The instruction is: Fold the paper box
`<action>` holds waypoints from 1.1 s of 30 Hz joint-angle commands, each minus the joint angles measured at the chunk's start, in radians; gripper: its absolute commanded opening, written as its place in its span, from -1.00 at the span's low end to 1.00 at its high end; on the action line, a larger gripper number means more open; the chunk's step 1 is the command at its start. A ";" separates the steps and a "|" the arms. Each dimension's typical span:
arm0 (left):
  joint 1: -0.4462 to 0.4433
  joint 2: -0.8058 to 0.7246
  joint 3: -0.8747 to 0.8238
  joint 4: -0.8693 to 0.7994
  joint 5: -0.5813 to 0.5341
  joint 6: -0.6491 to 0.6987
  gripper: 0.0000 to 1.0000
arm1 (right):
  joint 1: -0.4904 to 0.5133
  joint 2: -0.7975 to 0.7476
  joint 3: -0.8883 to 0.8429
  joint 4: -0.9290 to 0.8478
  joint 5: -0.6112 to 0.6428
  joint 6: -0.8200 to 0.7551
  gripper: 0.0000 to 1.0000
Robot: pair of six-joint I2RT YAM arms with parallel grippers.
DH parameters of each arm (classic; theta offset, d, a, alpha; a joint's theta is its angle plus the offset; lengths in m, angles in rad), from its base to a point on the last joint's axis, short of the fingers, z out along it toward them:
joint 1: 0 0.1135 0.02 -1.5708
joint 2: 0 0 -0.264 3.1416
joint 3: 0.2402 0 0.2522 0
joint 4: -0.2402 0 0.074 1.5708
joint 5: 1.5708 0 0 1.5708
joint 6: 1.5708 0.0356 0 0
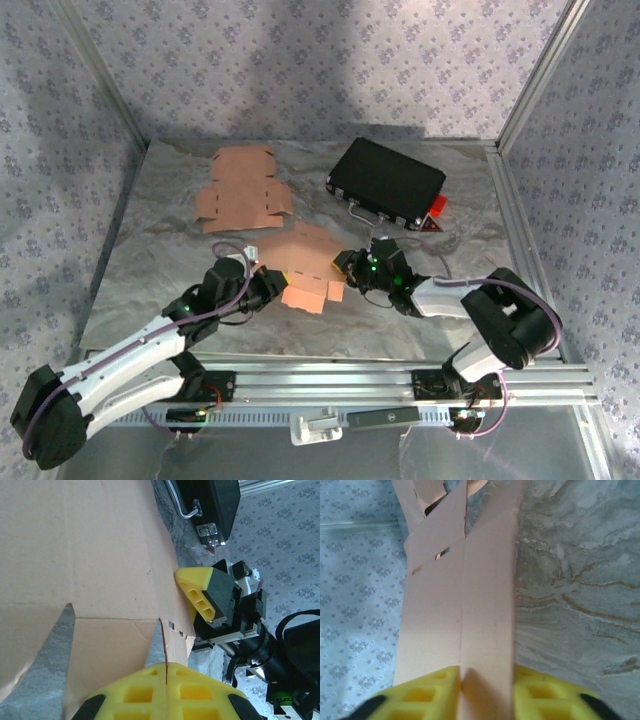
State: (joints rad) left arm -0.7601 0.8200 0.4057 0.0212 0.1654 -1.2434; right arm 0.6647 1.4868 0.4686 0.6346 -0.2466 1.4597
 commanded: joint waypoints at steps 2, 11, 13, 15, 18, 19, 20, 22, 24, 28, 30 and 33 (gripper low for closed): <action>0.015 -0.039 -0.008 -0.021 0.025 0.000 -1.00 | 0.010 -0.112 0.054 -0.138 0.062 -0.054 -0.60; 0.019 -0.040 0.003 -0.021 0.040 -0.004 -0.10 | 0.015 -0.247 0.154 -0.355 0.110 -0.143 -1.00; 0.019 -0.052 0.024 -0.055 0.035 0.004 0.30 | 0.018 -0.278 0.194 -0.436 0.136 -0.170 -1.00; 0.021 -0.076 0.065 -0.136 0.018 0.026 0.51 | 0.020 -0.316 0.241 -0.538 0.169 -0.198 -1.00; 0.020 -0.120 0.139 -0.276 -0.023 0.069 0.58 | 0.037 -0.407 0.351 -0.764 0.269 -0.245 -1.00; 0.021 -0.130 0.159 -0.313 -0.031 0.084 0.58 | 0.047 -0.436 0.398 -0.860 0.318 -0.250 -1.00; 0.022 -0.135 0.178 -0.340 -0.036 0.093 0.58 | 0.060 -0.463 0.452 -0.950 0.375 -0.265 -1.00; 0.021 -0.136 0.198 -0.364 -0.033 0.101 0.58 | 0.094 -0.502 0.550 -1.123 0.481 -0.283 -1.00; 0.022 -0.132 0.205 -0.360 -0.024 0.100 0.57 | 0.132 -0.527 0.663 -1.303 0.591 -0.289 -1.00; 0.021 -0.116 0.204 -0.340 -0.014 0.096 0.55 | 0.204 -0.504 0.914 -1.590 0.797 -0.305 -1.00; 0.021 -0.103 0.199 -0.319 -0.006 0.094 0.54 | 0.235 -0.452 1.008 -1.676 0.862 -0.317 -1.00; 0.021 -0.078 0.198 -0.305 -0.001 0.094 0.52 | 0.258 -0.337 1.061 -1.694 0.869 -0.310 -1.00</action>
State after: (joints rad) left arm -0.7414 0.7311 0.5941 -0.2893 0.1501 -1.1675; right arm 0.9054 1.0424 1.5127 -0.8738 0.5114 1.1652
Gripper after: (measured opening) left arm 0.763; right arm 0.056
